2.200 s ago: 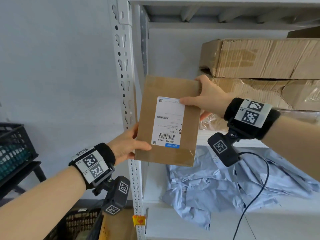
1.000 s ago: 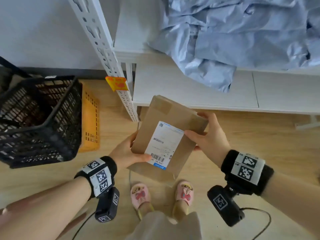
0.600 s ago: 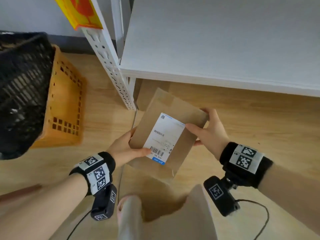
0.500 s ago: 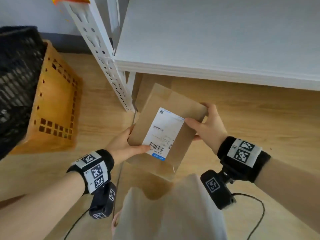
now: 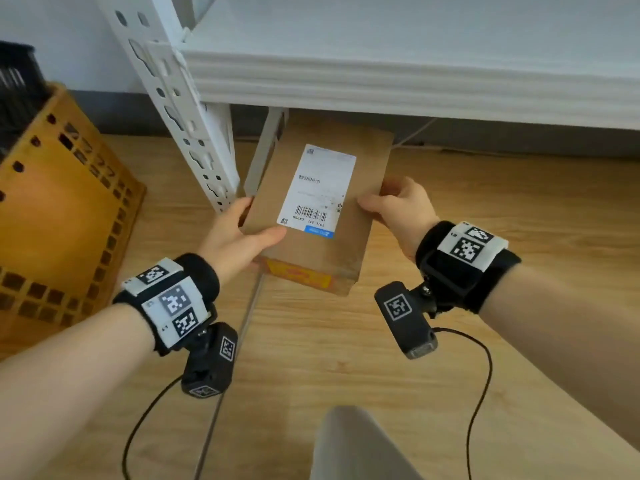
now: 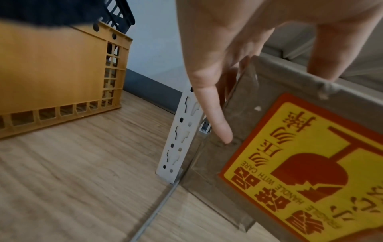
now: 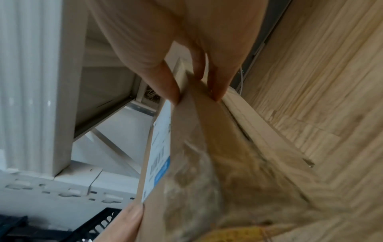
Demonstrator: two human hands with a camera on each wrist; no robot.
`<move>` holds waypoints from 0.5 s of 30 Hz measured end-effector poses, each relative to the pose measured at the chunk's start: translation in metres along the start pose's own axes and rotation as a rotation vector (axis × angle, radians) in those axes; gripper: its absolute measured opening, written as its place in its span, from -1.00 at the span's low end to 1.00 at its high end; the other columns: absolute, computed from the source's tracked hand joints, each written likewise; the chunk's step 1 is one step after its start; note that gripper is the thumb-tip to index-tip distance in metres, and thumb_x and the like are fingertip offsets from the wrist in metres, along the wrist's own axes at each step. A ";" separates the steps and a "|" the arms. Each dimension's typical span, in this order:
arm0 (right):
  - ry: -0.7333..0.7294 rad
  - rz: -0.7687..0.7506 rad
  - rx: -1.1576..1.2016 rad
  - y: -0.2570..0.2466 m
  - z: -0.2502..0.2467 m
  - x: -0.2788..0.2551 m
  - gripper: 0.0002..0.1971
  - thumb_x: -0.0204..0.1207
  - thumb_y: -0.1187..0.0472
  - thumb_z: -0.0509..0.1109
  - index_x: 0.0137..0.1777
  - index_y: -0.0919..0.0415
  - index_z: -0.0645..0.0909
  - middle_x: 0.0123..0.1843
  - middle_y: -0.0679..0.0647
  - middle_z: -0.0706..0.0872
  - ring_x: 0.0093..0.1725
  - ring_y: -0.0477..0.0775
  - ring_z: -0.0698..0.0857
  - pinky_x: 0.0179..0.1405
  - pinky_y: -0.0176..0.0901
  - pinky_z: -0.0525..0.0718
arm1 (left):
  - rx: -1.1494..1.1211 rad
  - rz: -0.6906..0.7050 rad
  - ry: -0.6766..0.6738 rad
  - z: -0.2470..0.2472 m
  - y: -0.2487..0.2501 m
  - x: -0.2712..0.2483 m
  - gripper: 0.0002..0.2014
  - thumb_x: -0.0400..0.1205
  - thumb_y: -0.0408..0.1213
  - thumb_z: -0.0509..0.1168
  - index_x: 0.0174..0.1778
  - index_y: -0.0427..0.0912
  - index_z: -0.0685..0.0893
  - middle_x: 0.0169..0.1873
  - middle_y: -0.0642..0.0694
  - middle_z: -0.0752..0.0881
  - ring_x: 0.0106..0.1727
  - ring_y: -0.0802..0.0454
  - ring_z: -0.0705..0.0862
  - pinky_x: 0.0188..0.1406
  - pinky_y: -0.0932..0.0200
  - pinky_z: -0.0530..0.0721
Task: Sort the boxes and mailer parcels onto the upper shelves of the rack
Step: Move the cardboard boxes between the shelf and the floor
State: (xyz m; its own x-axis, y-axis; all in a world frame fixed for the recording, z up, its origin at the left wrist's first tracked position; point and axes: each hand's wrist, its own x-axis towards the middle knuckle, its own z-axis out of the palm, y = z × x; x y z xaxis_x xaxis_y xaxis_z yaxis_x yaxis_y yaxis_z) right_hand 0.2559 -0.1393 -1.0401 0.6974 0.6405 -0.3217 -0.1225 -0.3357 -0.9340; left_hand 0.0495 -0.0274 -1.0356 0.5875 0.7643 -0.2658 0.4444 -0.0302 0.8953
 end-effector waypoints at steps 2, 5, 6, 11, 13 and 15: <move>-0.080 -0.002 0.089 0.001 0.002 0.002 -0.44 0.47 0.38 0.46 0.49 0.23 0.45 0.18 0.13 0.73 0.19 0.15 0.72 0.30 0.19 0.66 | -0.053 -0.041 0.044 0.001 0.002 0.008 -0.44 0.53 -0.22 0.47 0.43 -0.07 0.43 0.17 0.08 0.66 0.10 0.11 0.72 -0.14 0.12 0.78; -0.208 0.015 0.098 0.001 0.005 0.003 -0.24 0.47 0.33 0.46 0.61 -0.15 0.29 0.15 -0.07 0.76 0.23 0.05 0.69 0.29 0.25 0.63 | -0.121 -0.091 0.068 0.004 0.004 0.018 -0.46 0.55 -0.22 0.45 0.41 -0.12 0.42 0.20 -0.01 0.65 0.13 0.02 0.72 0.08 -0.12 0.76; -0.236 0.022 0.103 0.001 0.006 0.004 -0.19 0.47 0.32 0.47 0.62 -0.24 0.24 0.13 -0.10 0.77 0.23 0.03 0.69 0.29 0.26 0.62 | -0.139 -0.092 0.078 0.005 0.006 0.020 -0.50 0.56 -0.24 0.44 0.39 -0.12 0.43 0.17 0.01 0.66 0.13 0.04 0.71 0.14 -0.16 0.73; -0.291 0.013 0.122 -0.005 0.006 0.017 -0.08 0.43 0.38 0.50 0.66 -0.20 0.12 0.24 -0.08 0.72 0.25 0.05 0.69 0.33 0.29 0.59 | -0.206 -0.077 0.114 0.011 0.011 0.034 -0.33 0.58 -0.24 0.40 0.60 -0.07 0.29 0.38 -0.01 0.56 0.28 0.05 0.61 0.31 -0.13 0.62; -0.279 -0.001 0.127 -0.006 0.005 0.022 -0.14 0.42 0.40 0.50 0.66 0.01 0.17 0.37 0.00 0.64 0.29 0.08 0.67 0.38 0.25 0.57 | -0.233 -0.079 0.132 0.015 0.011 0.037 -0.30 0.58 -0.22 0.40 0.63 -0.04 0.25 0.42 -0.02 0.53 0.31 0.04 0.59 0.34 -0.12 0.61; -0.281 -0.021 0.107 -0.004 0.005 0.025 -0.25 0.41 0.41 0.50 0.58 0.13 0.29 0.37 0.03 0.65 0.28 0.08 0.68 0.39 0.20 0.59 | -0.232 -0.080 0.179 0.019 0.008 0.042 -0.32 0.59 -0.17 0.40 0.61 -0.03 0.28 0.37 0.00 0.56 0.29 0.05 0.61 0.34 -0.10 0.61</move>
State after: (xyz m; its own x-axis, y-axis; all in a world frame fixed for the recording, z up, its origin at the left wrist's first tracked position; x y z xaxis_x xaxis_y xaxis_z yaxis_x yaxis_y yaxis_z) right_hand 0.2702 -0.1186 -1.0450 0.4794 0.8178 -0.3183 -0.1942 -0.2548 -0.9473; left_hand 0.0905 -0.0081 -1.0462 0.4195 0.8602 -0.2900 0.3057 0.1670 0.9374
